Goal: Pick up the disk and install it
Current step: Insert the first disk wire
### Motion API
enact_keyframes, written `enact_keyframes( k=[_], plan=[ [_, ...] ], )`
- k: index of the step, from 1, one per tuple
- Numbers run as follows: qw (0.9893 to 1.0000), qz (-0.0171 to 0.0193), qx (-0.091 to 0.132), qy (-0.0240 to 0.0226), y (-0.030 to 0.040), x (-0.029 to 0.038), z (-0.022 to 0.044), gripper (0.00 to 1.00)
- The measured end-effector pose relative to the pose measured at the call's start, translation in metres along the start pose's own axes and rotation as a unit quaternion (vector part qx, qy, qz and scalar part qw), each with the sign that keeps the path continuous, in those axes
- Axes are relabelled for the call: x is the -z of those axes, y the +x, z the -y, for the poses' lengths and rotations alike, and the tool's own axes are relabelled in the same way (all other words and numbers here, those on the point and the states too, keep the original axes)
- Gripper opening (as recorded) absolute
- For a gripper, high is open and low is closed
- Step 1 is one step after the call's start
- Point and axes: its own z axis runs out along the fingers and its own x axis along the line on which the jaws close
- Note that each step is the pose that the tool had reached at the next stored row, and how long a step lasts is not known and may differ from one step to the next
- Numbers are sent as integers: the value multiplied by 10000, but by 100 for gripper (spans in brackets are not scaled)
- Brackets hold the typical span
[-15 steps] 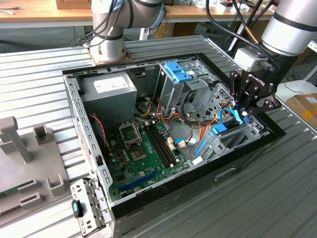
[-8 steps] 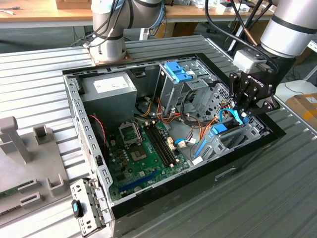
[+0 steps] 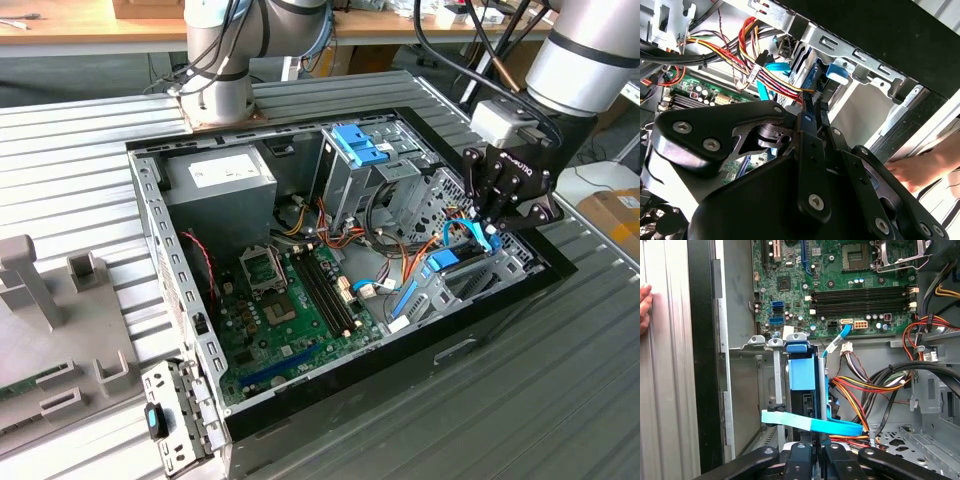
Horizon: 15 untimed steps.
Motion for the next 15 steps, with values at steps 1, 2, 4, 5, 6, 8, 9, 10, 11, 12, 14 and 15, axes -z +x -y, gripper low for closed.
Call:
enact_keyframes(
  k=[1, 2, 4, 5, 6, 8, 9, 10, 11, 12, 14, 15],
  plan=[
    [10000, -1, 0, 0, 0, 0, 0, 16],
    [10000, -2, 0, 0, 0, 0, 0, 16],
    [10000, -4, 0, -1, -1, -4, 0, 16],
    [10000, -4, 1, -9, -2, -15, 4, 16],
    [10000, -6, 2, -17, -2, -19, 7, 16],
    [10000, -4, 1, -18, -3, -20, 8, 16],
    [10000, -4, 1, -18, -3, -24, 9, 16],
    [10000, -4, 2, -20, -5, -32, 16, 16],
    [10000, -5, 1, -22, -5, -37, 19, 16],
    [10000, -6, 1, -23, -6, -41, 23, 16],
    [10000, -5, 0, -24, -8, -55, 27, 16],
    [10000, -6, 0, -24, -9, -62, 30, 16]
  ],
)
